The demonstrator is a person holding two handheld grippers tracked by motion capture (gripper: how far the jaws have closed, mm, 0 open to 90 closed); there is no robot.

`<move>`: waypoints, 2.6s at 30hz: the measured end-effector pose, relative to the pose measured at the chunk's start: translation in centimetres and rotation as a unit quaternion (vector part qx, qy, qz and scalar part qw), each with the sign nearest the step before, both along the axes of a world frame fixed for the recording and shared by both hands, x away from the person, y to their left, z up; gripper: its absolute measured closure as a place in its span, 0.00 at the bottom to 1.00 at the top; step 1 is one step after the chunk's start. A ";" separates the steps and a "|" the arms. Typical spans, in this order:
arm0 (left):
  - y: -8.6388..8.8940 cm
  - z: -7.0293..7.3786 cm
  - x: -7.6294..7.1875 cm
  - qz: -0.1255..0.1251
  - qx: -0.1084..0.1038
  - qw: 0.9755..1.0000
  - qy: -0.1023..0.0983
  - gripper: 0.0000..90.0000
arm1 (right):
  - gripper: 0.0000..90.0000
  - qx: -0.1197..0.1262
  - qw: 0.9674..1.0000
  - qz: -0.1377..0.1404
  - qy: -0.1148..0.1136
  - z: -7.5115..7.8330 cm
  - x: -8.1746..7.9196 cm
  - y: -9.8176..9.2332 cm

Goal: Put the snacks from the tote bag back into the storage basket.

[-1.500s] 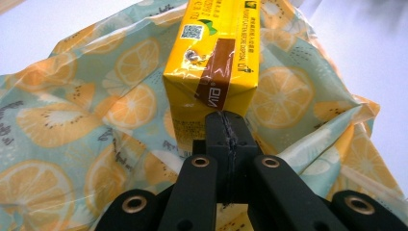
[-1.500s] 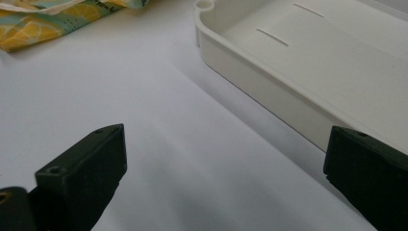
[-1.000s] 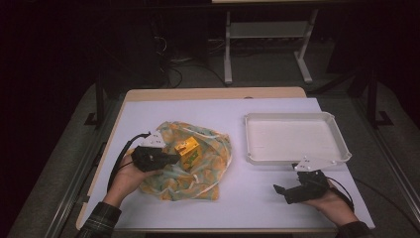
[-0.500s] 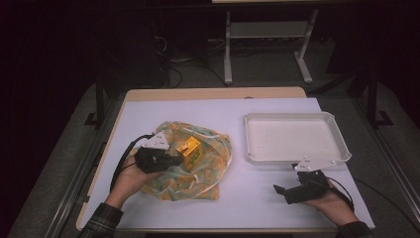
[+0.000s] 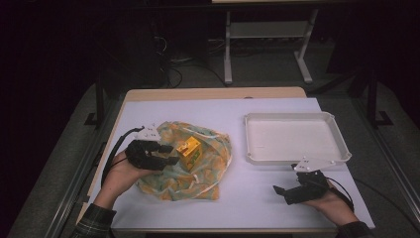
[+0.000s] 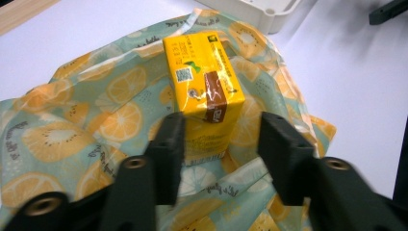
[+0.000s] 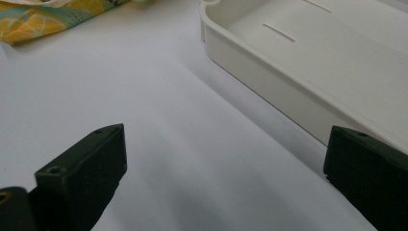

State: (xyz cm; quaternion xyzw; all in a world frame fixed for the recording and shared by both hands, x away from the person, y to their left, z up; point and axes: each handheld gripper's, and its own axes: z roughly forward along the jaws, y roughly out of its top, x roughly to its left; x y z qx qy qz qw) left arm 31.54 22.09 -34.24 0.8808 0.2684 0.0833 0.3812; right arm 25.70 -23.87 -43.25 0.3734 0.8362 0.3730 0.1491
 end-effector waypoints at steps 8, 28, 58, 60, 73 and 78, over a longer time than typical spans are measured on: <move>-0.3 0.6 0.7 0.017 0.013 0.999 0.026 0.41 | 0.01 0.003 1.000 -0.001 0.001 0.0 0.0 0.1; -3.5 0.6 3.3 0.034 0.042 0.997 0.061 0.38 | 0.01 0.002 1.000 0.002 0.001 0.0 0.1 0.1; -8.1 -2.0 6.2 0.047 0.125 0.987 0.091 0.37 | 0.01 0.001 1.000 0.005 0.002 0.0 0.0 0.1; -8.2 -2.1 6.3 0.044 0.135 0.986 0.092 0.38 | 0.01 0.000 1.000 0.007 0.002 0.0 0.0 0.1; -8.9 -2.6 6.3 0.049 0.158 0.981 0.099 0.50 | 0.01 0.001 1.000 0.006 0.003 -0.1 -0.1 0.1; -9.0 -2.6 6.2 0.046 0.165 0.981 0.096 0.55 | 0.01 0.000 1.000 0.006 0.002 -0.1 0.0 0.0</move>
